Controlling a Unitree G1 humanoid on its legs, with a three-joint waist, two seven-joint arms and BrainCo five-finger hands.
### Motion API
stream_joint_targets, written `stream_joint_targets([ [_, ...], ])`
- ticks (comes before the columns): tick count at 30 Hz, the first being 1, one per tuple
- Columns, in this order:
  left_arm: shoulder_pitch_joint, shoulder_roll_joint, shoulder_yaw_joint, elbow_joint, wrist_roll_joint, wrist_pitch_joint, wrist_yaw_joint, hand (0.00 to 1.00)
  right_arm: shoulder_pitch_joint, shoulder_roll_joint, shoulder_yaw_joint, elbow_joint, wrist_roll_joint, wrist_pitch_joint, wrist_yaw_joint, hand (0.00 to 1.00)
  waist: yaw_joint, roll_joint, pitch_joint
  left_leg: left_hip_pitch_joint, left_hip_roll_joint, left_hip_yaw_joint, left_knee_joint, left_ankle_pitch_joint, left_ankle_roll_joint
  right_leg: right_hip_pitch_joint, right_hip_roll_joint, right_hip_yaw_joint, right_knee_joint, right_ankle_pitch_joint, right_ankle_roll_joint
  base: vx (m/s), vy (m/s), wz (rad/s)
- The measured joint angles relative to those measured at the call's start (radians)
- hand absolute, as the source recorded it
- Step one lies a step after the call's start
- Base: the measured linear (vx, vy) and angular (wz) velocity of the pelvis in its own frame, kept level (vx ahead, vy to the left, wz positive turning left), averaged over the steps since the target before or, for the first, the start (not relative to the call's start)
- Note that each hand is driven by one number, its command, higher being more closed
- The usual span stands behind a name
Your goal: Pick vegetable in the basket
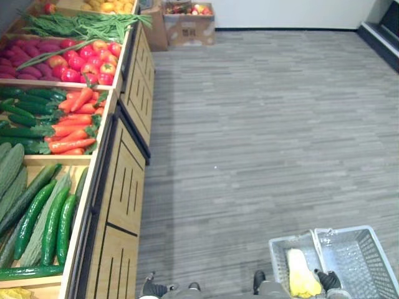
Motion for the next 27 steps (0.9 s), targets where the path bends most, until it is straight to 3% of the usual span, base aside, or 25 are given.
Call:
stream_joint_targets([
  [3,0.001,0.004,0.010,0.000,0.000,0.002,0.002,0.00,0.004,0.008,0.000,0.000,0.008,0.000,0.000,1.00,0.000,-0.011,0.001,-0.014,-0.011,-0.027,0.000,0.015,0.003,0.001,-0.010,-0.022,-0.001,-0.001,0.000,-0.03,-0.002,0.24],
  [22,0.013,0.003,0.009,0.020,0.002,0.003,0.001,0.00,0.029,0.008,-0.017,0.001,0.010,0.000,0.000,1.00,0.001,-0.010,-0.030,-0.014,-0.032,-0.064,-0.060,0.063,0.008,-0.002,-0.018,-0.044,-0.022,0.009,-0.007,-0.01,0.005,0.05],
  [24,0.013,0.006,0.011,0.020,0.001,0.002,0.001,0.00,0.022,0.011,-0.034,0.001,0.009,0.000,0.000,1.00,0.003,-0.016,-0.026,-0.013,-0.035,-0.044,-0.025,0.033,0.013,-0.019,-0.030,-0.029,0.036,-0.012,0.002,0.06,0.045,-0.16],
  [26,0.015,0.000,0.009,0.021,0.002,0.002,0.000,0.00,0.010,0.005,-0.054,0.000,0.009,0.000,0.000,1.00,0.003,0.001,-0.015,-0.013,-0.025,-0.045,0.020,-0.014,0.026,-0.057,-0.036,-0.018,0.172,-0.017,0.005,0.01,0.045,-0.14],
  [27,0.018,0.000,0.009,0.021,0.002,0.002,-0.002,0.00,0.011,0.000,-0.058,-0.003,0.014,0.000,0.000,1.00,0.001,0.006,-0.011,-0.003,-0.017,-0.042,0.047,-0.043,0.040,-0.119,-0.046,0.005,0.333,-0.016,0.004,0.01,0.064,0.01],
])
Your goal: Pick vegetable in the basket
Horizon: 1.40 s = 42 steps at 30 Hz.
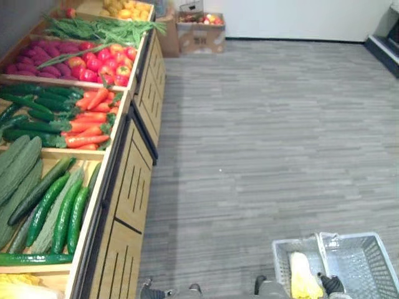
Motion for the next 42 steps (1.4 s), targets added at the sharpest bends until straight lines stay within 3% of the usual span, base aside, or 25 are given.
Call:
stream_joint_targets([
  [2,0.006,0.016,0.002,-0.002,0.000,0.000,-0.001,0.00,0.011,0.013,-0.004,-0.008,0.003,0.000,-0.001,1.00,0.000,-0.024,0.013,0.039,-0.016,-0.003,0.031,-0.033,0.005,-0.071,-0.027,0.044,0.219,0.028,-0.032,0.06,0.066,0.09],
  [4,0.020,0.021,0.010,-0.003,-0.001,0.001,-0.002,0.00,0.026,0.020,-0.006,-0.015,0.011,0.001,-0.007,1.00,0.003,-0.027,0.019,0.094,-0.014,-0.005,0.042,-0.060,0.022,-0.136,-0.047,0.056,0.389,0.094,-0.042,0.14,0.047,0.00],
  [5,0.025,0.018,0.011,-0.003,-0.001,0.006,-0.002,0.00,0.035,0.029,-0.005,-0.031,0.026,0.001,-0.008,1.00,0.003,-0.029,0.021,0.112,-0.007,-0.005,0.042,-0.073,0.030,-0.161,-0.053,0.033,0.401,0.054,-0.062,0.14,0.034,-0.02],
  [6,0.023,0.018,0.012,-0.003,-0.002,0.011,-0.002,0.00,0.036,0.032,-0.007,-0.039,0.028,0.002,-0.010,1.00,0.002,-0.028,0.020,0.113,-0.002,-0.005,0.042,-0.077,0.029,-0.174,-0.052,0.013,0.380,0.036,-0.072,0.19,0.000,0.03],
  [8,0.006,0.009,0.044,-0.006,-0.005,0.015,-0.002,0.00,0.031,0.038,-0.014,-0.044,0.032,0.001,-0.010,1.00,0.000,-0.015,0.021,0.110,0.026,-0.005,0.037,-0.088,0.019,-0.194,-0.015,-0.042,0.189,0.032,-0.071,0.25,-0.063,0.06],
  [10,-0.012,0.002,0.067,-0.023,-0.005,0.015,-0.002,0.00,0.031,0.055,-0.038,-0.044,0.032,0.009,-0.009,1.00,0.001,-0.012,0.022,0.116,0.049,-0.009,0.036,-0.097,-0.017,-0.193,0.023,-0.045,-0.100,0.060,-0.041,0.33,-0.154,0.10],
  [12,-0.029,-0.009,0.093,-0.028,-0.004,0.015,-0.002,0.00,0.031,0.065,-0.060,-0.044,0.034,0.013,-0.010,1.00,0.000,-0.008,0.033,0.150,0.068,-0.008,0.020,-0.118,-0.050,-0.177,0.035,-0.045,-0.270,0.086,-0.016,0.40,-0.240,0.10],
  [13,-0.030,-0.014,0.101,-0.032,-0.004,0.015,-0.002,0.00,0.035,0.067,-0.066,-0.044,0.034,0.014,-0.009,1.00,-0.001,-0.007,0.035,0.168,0.074,-0.008,0.008,-0.127,-0.063,-0.168,0.036,-0.045,-0.304,0.088,-0.017,0.54,-0.352,0.15],
  [14,-0.038,-0.034,0.130,-0.034,-0.004,0.015,-0.002,0.00,0.039,0.057,-0.078,-0.047,0.036,0.024,-0.010,1.00,-0.006,0.020,0.042,0.209,0.116,-0.008,-0.019,-0.146,-0.072,-0.165,0.062,-0.060,-0.252,0.184,-0.025,0.35,-0.250,0.19],
  [15,-0.049,-0.044,0.133,-0.033,-0.004,0.013,-0.003,0.00,0.043,0.054,-0.086,-0.049,0.039,0.024,-0.010,1.00,-0.010,0.034,0.047,0.213,0.127,-0.007,-0.018,-0.146,-0.072,-0.182,0.072,-0.059,-0.203,0.180,-0.031,0.42,-0.300,0.20],
  [18,-0.059,-0.081,0.130,-0.028,-0.004,0.007,-0.012,0.00,0.025,0.049,-0.113,-0.065,0.041,0.025,-0.007,1.00,-0.023,0.067,0.050,0.163,0.176,-0.038,0.094,-0.090,-0.098,-0.259,0.092,-0.080,0.015,0.010,-0.096,0.44,-0.361,0.09],
  [21,-0.056,-0.078,0.123,-0.023,-0.004,0.007,-0.012,0.00,0.033,0.054,-0.110,-0.052,0.041,0.025,0.001,1.00,-0.027,0.072,0.045,0.092,0.206,-0.107,0.249,0.021,-0.103,-0.211,0.103,-0.123,0.036,-0.056,-0.136,0.51,-0.307,0.33],
  [23,-0.056,-0.073,0.113,-0.023,-0.006,0.007,-0.013,0.00,0.041,0.054,-0.108,-0.036,0.041,0.031,0.002,1.00,-0.027,0.074,0.045,0.014,0.219,-0.154,0.414,0.152,-0.119,-0.142,0.110,-0.155,0.014,-0.092,-0.153,0.41,-0.206,0.37],
  [24,-0.053,-0.071,0.108,-0.025,-0.012,0.007,-0.013,0.00,0.051,0.051,-0.096,-0.036,0.042,0.036,0.001,1.00,-0.024,0.069,0.047,-0.045,0.230,-0.161,0.550,0.283,-0.121,-0.082,0.115,-0.166,-0.018,-0.112,-0.160,0.43,-0.204,0.21],
  [25,-0.050,-0.069,0.107,-0.030,-0.015,0.008,-0.013,0.00,0.054,0.047,-0.077,-0.035,0.041,0.040,0.001,1.00,-0.016,0.060,0.056,-0.117,0.241,-0.155,0.726,0.245,-0.124,-0.018,0.126,-0.168,-0.056,-0.120,-0.170,0.42,-0.193,0.10],
  [26,-0.046,-0.069,0.107,-0.035,-0.019,0.008,-0.013,0.00,0.055,0.041,-0.068,-0.035,0.040,0.041,0.000,1.00,-0.013,0.059,0.056,-0.151,0.240,-0.145,0.801,0.203,-0.123,0.016,0.131,-0.168,-0.079,-0.121,-0.172,0.39,-0.160,-0.03],
  [28,-0.041,-0.071,0.109,-0.054,-0.056,0.006,-0.011,0.00,0.063,0.031,-0.070,-0.035,0.040,0.041,-0.001,1.00,0.006,0.052,0.060,-0.248,0.221,-0.057,0.917,0.070,-0.097,0.157,0.133,-0.174,-0.172,-0.119,-0.169,0.43,-0.110,0.01],
  [31,-0.045,-0.075,0.117,-0.085,-0.093,-0.006,-0.008,0.00,0.057,0.026,-0.073,-0.046,0.041,0.040,-0.006,1.00,0.027,0.049,0.061,-0.351,0.202,0.069,0.771,0.011,-0.063,0.265,0.129,-0.203,-0.263,-0.115,-0.157,0.28,0.021,0.08],
  [32,-0.047,-0.075,0.119,-0.089,-0.093,-0.007,-0.005,0.00,0.055,0.028,-0.075,-0.048,0.041,0.039,-0.007,1.00,0.030,0.045,0.062,-0.365,0.191,0.093,0.709,0.008,-0.056,0.283,0.124,-0.209,-0.280,-0.116,-0.146,0.32,0.104,0.20],
  [33,-0.048,-0.077,0.123,-0.089,-0.092,-0.006,0.002,0.00,0.055,0.031,-0.079,-0.062,0.041,0.035,-0.010,1.00,0.030,0.039,0.062,-0.363,0.164,0.154,0.548,0.019,-0.041,0.317,0.110,-0.228,-0.312,-0.118,-0.124,0.30,0.131,0.37],
  [35,-0.047,-0.084,0.128,-0.089,-0.092,-0.005,0.011,0.00,0.068,0.032,-0.081,-0.084,0.041,0.028,-0.019,1.00,0.029,0.041,0.061,-0.355,0.116,0.233,0.269,0.097,-0.012,0.360,0.098,-0.261,-0.344,-0.129,-0.087,0.33,0.181,0.49],
  [36,-0.042,-0.088,0.133,-0.089,-0.091,-0.005,0.012,0.00,0.070,0.034,-0.080,-0.087,0.041,0.028,-0.020,1.00,0.033,0.043,0.060,-0.359,0.093,0.262,0.140,0.169,0.014,0.385,0.099,-0.275,-0.351,-0.141,-0.065,0.32,0.196,0.33],
  [37,-0.039,-0.090,0.142,-0.088,-0.091,-0.002,0.011,0.00,0.069,0.040,-0.078,-0.087,0.040,0.029,-0.021,1.00,0.041,0.036,0.057,-0.356,0.085,0.266,0.127,0.224,0.051,0.388,0.095,-0.273,-0.353,-0.147,-0.057,0.42,0.234,0.41],
  [39,-0.039,-0.076,0.170,-0.101,-0.091,0.001,0.014,0.00,0.062,0.082,-0.062,-0.094,0.040,0.031,-0.025,1.00,0.048,-0.026,0.046,-0.365,0.014,0.271,0.108,0.213,0.115,0.382,0.054,-0.255,-0.371,-0.130,-0.065,0.47,0.199,0.42],
  [42,-0.039,-0.079,0.189,-0.099,-0.092,0.004,0.013,0.00,0.062,0.096,-0.036,-0.096,0.027,0.031,-0.032,1.00,0.085,-0.042,0.044,-0.371,0.013,0.306,0.184,0.161,0.158,0.399,0.037,-0.163,-0.368,-0.040,-0.043,0.41,0.218,0.18],
])
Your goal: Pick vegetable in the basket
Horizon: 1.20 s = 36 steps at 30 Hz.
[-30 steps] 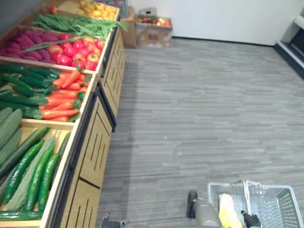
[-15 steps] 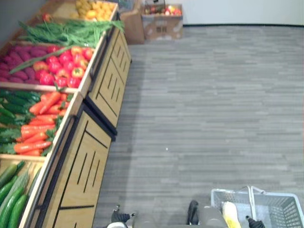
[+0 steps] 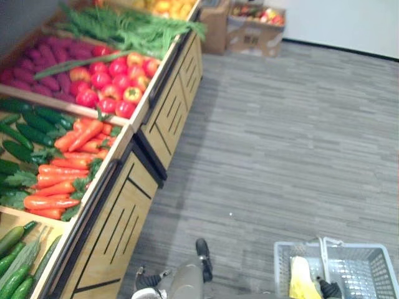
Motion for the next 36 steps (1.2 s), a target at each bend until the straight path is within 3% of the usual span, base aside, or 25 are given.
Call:
stream_joint_targets([
  [2,0.011,0.002,-0.004,0.001,0.001,0.000,-0.001,0.00,-0.004,-0.002,0.007,0.001,-0.007,-0.004,0.001,1.00,0.009,-0.008,-0.012,0.034,-0.011,0.025,-0.019,-0.017,0.005,-0.006,-0.003,0.057,0.044,0.053,0.005,0.27,0.183,0.08],
  [4,0.027,0.015,-0.019,0.018,0.003,0.010,-0.002,0.00,-0.020,-0.013,0.005,0.027,-0.006,-0.024,0.000,1.00,0.001,-0.023,-0.041,0.096,-0.051,-0.005,-0.108,-0.049,-0.018,-0.105,-0.032,0.101,0.302,0.064,0.015,0.27,0.207,0.31],
  [5,0.032,0.032,-0.032,0.021,0.003,0.012,-0.003,0.00,-0.025,-0.015,0.003,0.030,-0.005,-0.025,0.000,1.00,-0.002,-0.029,-0.042,0.119,-0.064,-0.014,-0.126,-0.054,-0.018,-0.146,-0.050,0.115,0.407,0.087,0.053,0.28,0.202,0.46],
  [6,0.048,0.046,-0.064,0.022,0.003,0.013,-0.006,0.00,-0.029,-0.018,0.001,0.034,-0.003,-0.024,0.000,1.00,-0.007,-0.043,-0.043,0.172,-0.087,-0.033,-0.156,-0.060,-0.018,-0.220,-0.071,0.157,0.591,0.184,0.106,0.23,0.146,0.61],
  [7,0.058,0.062,-0.088,0.020,0.003,0.017,-0.006,0.00,-0.027,-0.020,0.003,0.049,-0.003,-0.024,0.000,1.00,-0.024,-0.046,-0.043,0.213,-0.102,-0.073,-0.169,-0.070,-0.020,-0.277,-0.071,0.189,0.756,0.247,0.129,0.27,0.109,0.63],
  [8,0.059,0.065,-0.093,0.020,0.003,0.018,-0.007,0.00,-0.027,-0.019,0.005,0.056,-0.003,-0.024,0.000,1.00,-0.028,-0.048,-0.044,0.222,-0.104,-0.085,-0.169,-0.073,-0.022,-0.293,-0.070,0.190,0.797,0.245,0.125,0.29,0.075,0.90],
  [9,0.057,0.076,-0.109,0.018,0.003,0.018,-0.007,0.00,-0.026,-0.016,0.013,0.066,-0.003,-0.022,0.000,1.00,-0.033,-0.048,-0.045,0.267,-0.107,-0.132,-0.177,-0.087,-0.022,-0.360,-0.054,0.182,0.930,0.208,0.098,0.33,0.061,0.86],
  [10,0.056,0.077,-0.114,0.015,0.003,0.018,-0.007,0.00,-0.027,-0.017,0.015,0.074,-0.003,-0.021,0.001,1.00,-0.034,-0.044,-0.043,0.297,-0.108,-0.165,-0.185,-0.097,-0.027,-0.410,-0.039,0.157,0.967,0.133,0.082,0.25,0.034,0.91],
  [11,0.056,0.077,-0.117,0.013,0.003,0.018,-0.007,0.00,-0.029,-0.017,0.013,0.077,-0.003,-0.021,0.001,1.00,-0.035,-0.043,-0.042,0.306,-0.108,-0.180,-0.185,-0.102,-0.027,-0.429,-0.036,0.141,0.959,0.092,0.079,0.23,-0.007,0.85],
  [13,0.059,0.074,-0.105,0.011,0.002,0.018,-0.007,0.00,-0.035,-0.017,-0.005,0.101,-0.002,-0.021,0.002,1.00,-0.050,-0.041,-0.042,0.335,-0.116,-0.266,-0.183,-0.127,-0.020,-0.473,-0.034,0.073,0.812,-0.006,0.033,0.24,-0.058,1.06],
  [15,0.058,0.065,-0.077,0.012,0.002,0.019,-0.007,0.00,-0.038,-0.017,-0.021,0.112,-0.002,-0.016,0.003,1.00,-0.054,-0.034,-0.040,0.348,-0.113,-0.330,-0.178,-0.142,-0.018,-0.487,-0.020,0.068,0.666,-0.018,0.013,0.28,-0.112,1.10],
  [16,0.055,0.051,-0.035,0.012,0.001,0.018,-0.015,0.00,-0.042,-0.017,-0.044,0.129,-0.002,-0.006,0.007,1.00,-0.053,-0.020,-0.034,0.361,-0.099,-0.394,-0.168,-0.154,-0.018,-0.486,0.004,0.091,0.498,-0.017,0.012,0.36,-0.166,1.17],
  [20,0.064,0.027,0.037,0.021,0.000,0.020,-0.042,0.00,-0.039,-0.014,-0.101,0.137,-0.003,0.014,0.015,1.00,-0.052,0.023,-0.025,0.389,-0.029,-0.537,-0.111,-0.221,-0.076,-0.492,0.063,0.207,0.204,-0.004,0.017,0.47,-0.306,1.16],
  [23,0.059,0.007,0.093,0.020,-0.001,0.019,-0.046,0.00,-0.009,-0.006,-0.116,0.118,-0.004,0.022,0.025,1.00,-0.047,0.019,-0.024,0.402,0.006,-0.672,-0.067,-0.308,-0.137,-0.488,0.049,0.259,0.092,0.011,0.036,0.42,-0.499,1.39],
  [24,0.058,0.007,0.096,0.018,-0.001,0.018,-0.047,0.00,0.007,0.001,-0.117,0.104,-0.006,0.023,0.038,1.00,-0.045,-0.006,-0.031,0.401,-0.001,-0.727,-0.054,-0.344,-0.166,-0.482,0.032,0.309,0.068,0.013,0.041,0.42,-0.612,1.31],
  [25,0.053,0.009,0.097,0.022,-0.001,0.020,-0.047,0.00,0.006,0.001,-0.118,0.101,-0.007,0.024,0.039,1.00,-0.045,-0.004,-0.031,0.402,0.010,-0.752,-0.052,-0.359,-0.182,-0.485,0.038,0.314,0.096,0.087,0.070,0.36,-0.512,1.41],
  [26,0.047,-0.008,0.090,0.025,-0.001,0.020,-0.050,0.00,0.002,0.000,-0.124,0.098,-0.008,0.024,0.038,1.00,-0.052,0.012,-0.030,0.395,0.038,-0.779,-0.049,-0.355,-0.191,-0.499,0.058,0.290,0.163,0.095,0.057,0.40,-0.556,1.33],
  [27,0.042,-0.027,0.095,0.028,-0.001,0.019,-0.052,0.00,-0.007,-0.019,-0.137,0.097,-0.008,0.024,0.038,1.00,-0.052,0.040,-0.032,0.374,0.067,-0.774,-0.040,-0.324,-0.194,-0.512,0.066,0.233,0.227,0.036,0.017,0.44,-0.595,1.50],
  [28,0.046,-0.032,0.095,0.037,-0.001,0.019,-0.052,0.00,-0.030,-0.040,-0.143,0.100,-0.027,0.024,0.038,1.00,-0.043,0.062,-0.032,0.363,0.092,-0.776,-0.048,-0.257,-0.219,-0.509,0.068,0.180,0.268,0.009,-0.014,0.42,-0.564,1.15],
  [30,0.051,-0.033,0.089,0.053,-0.001,0.019,-0.052,0.00,-0.059,-0.064,-0.115,0.100,-0.046,0.017,0.040,1.00,-0.046,0.076,-0.035,0.337,0.122,-0.778,-0.054,-0.182,-0.242,-0.489,0.073,0.112,0.281,-0.011,-0.049,0.31,-0.395,0.87],
  [33,0.044,-0.025,0.051,0.053,-0.003,0.017,-0.059,0.00,-0.079,-0.076,-0.108,0.101,-0.073,0.002,0.054,1.00,-0.067,0.073,-0.029,0.287,0.152,-0.751,-0.060,-0.073,-0.261,-0.424,0.062,-0.016,0.261,-0.035,-0.089,0.30,-0.372,1.36],
  [34,0.042,-0.014,0.025,0.054,-0.021,0.017,-0.064,0.00,-0.077,-0.080,-0.112,0.102,-0.072,0.002,0.054,1.00,-0.075,0.065,-0.024,0.268,0.157,-0.668,-0.059,-0.041,-0.264,-0.380,0.050,-0.071,0.234,-0.037,-0.093,0.21,-0.245,1.72],
  [36,0.042,-0.007,-0.001,0.054,-0.041,0.017,-0.064,0.00,-0.078,-0.089,-0.112,0.103,-0.072,0.002,0.054,1.00,-0.078,0.064,-0.024,0.246,0.148,-0.519,-0.063,-0.042,-0.266,-0.341,0.035,-0.110,0.212,-0.037,-0.093,0.13,-0.106,1.31],
])
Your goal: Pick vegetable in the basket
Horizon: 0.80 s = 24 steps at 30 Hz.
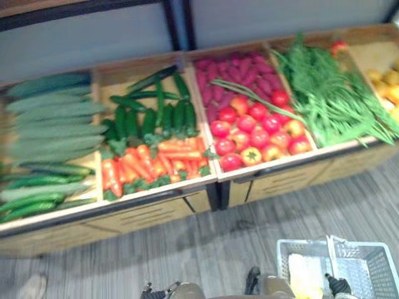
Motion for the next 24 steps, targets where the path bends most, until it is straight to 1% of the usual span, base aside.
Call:
stream_joint_targets([
  [1,0.000,0.002,-0.013,0.000,-0.001,0.001,0.004,0.00,-0.010,-0.009,0.001,0.000,0.001,-0.003,0.000,1.00,-0.003,0.005,-0.001,-0.010,-0.011,0.180,-0.024,0.024,0.012,0.016,-0.006,-0.026,-0.011,0.000,0.000,0.08,-0.025,1.09],
  [3,-0.006,0.006,-0.021,-0.001,-0.001,0.001,0.008,0.00,-0.021,-0.014,0.002,-0.001,0.001,-0.008,0.000,1.00,-0.005,0.008,-0.003,-0.006,-0.016,0.268,-0.080,0.050,0.016,0.017,-0.007,-0.040,-0.028,0.000,0.001,0.01,0.030,0.79],
  [5,-0.015,0.006,-0.021,0.006,-0.003,0.002,0.015,0.00,-0.050,-0.017,0.004,-0.001,0.005,-0.014,-0.001,1.00,-0.003,0.026,-0.005,-0.004,-0.024,0.266,-0.174,0.064,0.014,0.008,0.011,-0.038,-0.083,0.013,0.021,-0.05,0.082,0.47],
  [6,-0.015,0.006,-0.020,0.007,-0.011,0.003,0.017,0.00,-0.056,-0.017,0.006,0.000,0.005,-0.014,0.000,1.00,-0.003,0.027,-0.003,-0.004,-0.024,0.265,-0.189,0.064,0.014,0.008,0.017,-0.037,-0.096,0.021,0.024,-0.08,0.087,0.16],
  [8,-0.015,0.007,-0.008,0.013,-0.044,0.004,0.018,0.00,-0.062,-0.011,0.008,0.001,0.005,-0.013,0.001,1.00,-0.001,0.023,-0.002,-0.003,-0.030,0.278,-0.212,0.064,0.014,0.013,0.030,-0.022,-0.147,0.063,0.031,-0.09,0.080,-0.06],
  [12,-0.023,0.011,0.058,0.025,-0.114,0.004,0.021,0.00,-0.063,0.000,0.000,0.002,0.005,-0.012,0.000,1.00,-0.004,0.020,0.001,0.025,-0.053,0.339,-0.238,0.063,0.016,0.009,0.026,0.054,-0.204,0.121,0.046,-0.10,0.096,-0.44],
  [14,-0.042,0.016,0.077,0.009,-0.119,0.003,0.024,0.00,-0.057,0.006,-0.012,0.004,0.006,-0.011,-0.001,1.00,-0.011,0.020,0.001,0.027,-0.064,0.354,-0.243,0.064,0.018,0.004,0.020,0.075,-0.223,0.135,0.050,-0.10,0.064,-0.29],
  [15,-0.061,0.015,0.074,-0.024,-0.140,0.002,0.028,0.00,-0.051,0.006,-0.016,0.015,0.009,-0.005,-0.002,1.00,-0.016,0.022,0.003,0.024,-0.070,0.356,-0.248,0.068,0.023,0.001,0.015,0.078,-0.231,0.144,0.055,-0.09,0.043,-0.09],
  [17,-0.073,0.014,0.025,-0.137,-0.157,0.001,0.043,0.00,-0.037,0.006,-0.019,0.024,0.010,0.002,-0.003,1.00,-0.020,0.024,0.006,0.020,-0.078,0.359,-0.264,0.077,0.032,-0.013,0.010,0.084,-0.230,0.149,0.058,-0.08,0.033,-0.02],
  [19,-0.044,0.022,-0.096,-0.403,-0.156,-0.008,0.050,0.00,-0.014,0.007,-0.017,0.024,0.011,0.004,-0.009,1.00,-0.026,0.027,0.017,0.005,-0.085,0.356,-0.271,0.086,0.037,-0.029,0.005,0.087,-0.229,0.155,0.065,-0.04,0.018,0.04],
  [20,-0.034,0.026,-0.125,-0.472,-0.155,-0.013,0.047,0.00,-0.008,0.006,-0.015,0.023,0.012,0.004,-0.010,1.00,-0.026,0.029,0.020,0.007,-0.086,0.356,-0.277,0.089,0.039,-0.029,0.004,0.088,-0.229,0.156,0.065,0.00,0.000,0.00],
  [21,-0.026,0.044,-0.177,-0.579,-0.146,-0.041,0.043,0.00,0.005,0.006,-0.009,0.018,0.018,0.004,-0.012,1.00,-0.030,0.033,0.022,0.008,-0.088,0.357,-0.280,0.090,0.040,-0.029,0.003,0.089,-0.229,0.156,0.066,0.03,0.007,-0.07],
  [22,-0.028,0.072,-0.204,-0.687,-0.131,-0.069,0.038,0.00,0.018,0.007,-0.001,0.009,0.035,0.003,-0.012,1.00,-0.034,0.035,0.022,0.011,-0.088,0.365,-0.280,0.090,0.040,-0.031,0.005,0.098,-0.230,0.157,0.066,0.04,0.004,-0.13],
  [24,-0.041,0.105,-0.210,-0.766,-0.095,-0.084,0.043,0.00,0.025,0.008,0.002,-0.003,0.044,-0.001,-0.012,1.00,-0.035,0.035,0.022,0.014,-0.086,0.379,-0.279,0.087,0.038,-0.038,0.009,0.111,-0.229,0.159,0.063,0.05,-0.007,-0.22],
])
